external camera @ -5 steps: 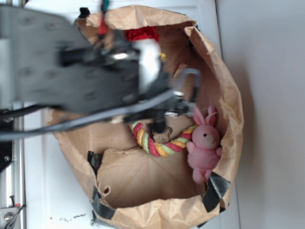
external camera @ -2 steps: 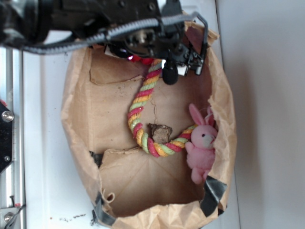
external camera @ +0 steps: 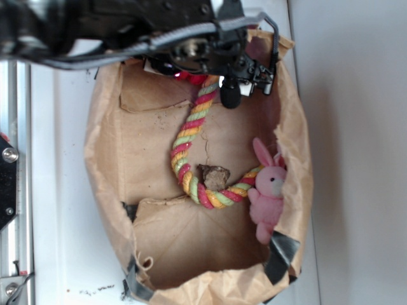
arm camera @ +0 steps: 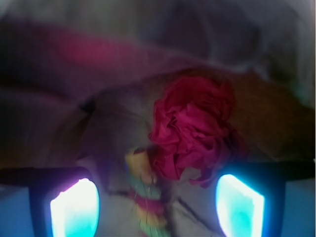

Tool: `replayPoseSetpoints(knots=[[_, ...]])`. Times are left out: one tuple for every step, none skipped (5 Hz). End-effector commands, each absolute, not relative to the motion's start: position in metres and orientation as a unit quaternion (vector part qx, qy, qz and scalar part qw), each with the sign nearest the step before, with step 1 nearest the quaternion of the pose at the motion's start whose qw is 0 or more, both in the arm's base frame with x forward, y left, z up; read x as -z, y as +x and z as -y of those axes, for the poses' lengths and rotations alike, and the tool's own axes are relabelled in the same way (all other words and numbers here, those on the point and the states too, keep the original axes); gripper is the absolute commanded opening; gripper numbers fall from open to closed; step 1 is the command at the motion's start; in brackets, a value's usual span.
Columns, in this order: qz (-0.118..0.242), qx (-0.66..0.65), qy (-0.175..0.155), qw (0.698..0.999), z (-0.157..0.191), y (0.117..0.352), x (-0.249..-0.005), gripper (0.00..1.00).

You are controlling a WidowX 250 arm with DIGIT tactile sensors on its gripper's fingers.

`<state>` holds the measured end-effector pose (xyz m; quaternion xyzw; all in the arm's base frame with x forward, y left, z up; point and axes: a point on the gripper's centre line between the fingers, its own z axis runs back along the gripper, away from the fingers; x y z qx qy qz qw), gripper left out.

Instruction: Grab the red paper.

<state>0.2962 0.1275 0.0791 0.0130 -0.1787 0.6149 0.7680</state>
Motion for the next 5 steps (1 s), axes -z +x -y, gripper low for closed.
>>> replayPoseSetpoints(knots=[[0.183, -0.652, 0.030, 0.736, -0.151, 0.291, -0.081, 1.00], [0.186, -0.654, 0.042, 0.732, -0.142, 0.281, -0.084, 1.00], [0.189, -0.655, 0.036, 0.731, -0.133, 0.267, -0.094, 1.00], [0.191, -0.658, 0.031, 0.728, -0.127, 0.256, -0.103, 1.00], [0.196, -0.664, 0.025, 0.721, -0.126, 0.249, -0.107, 1.00]])
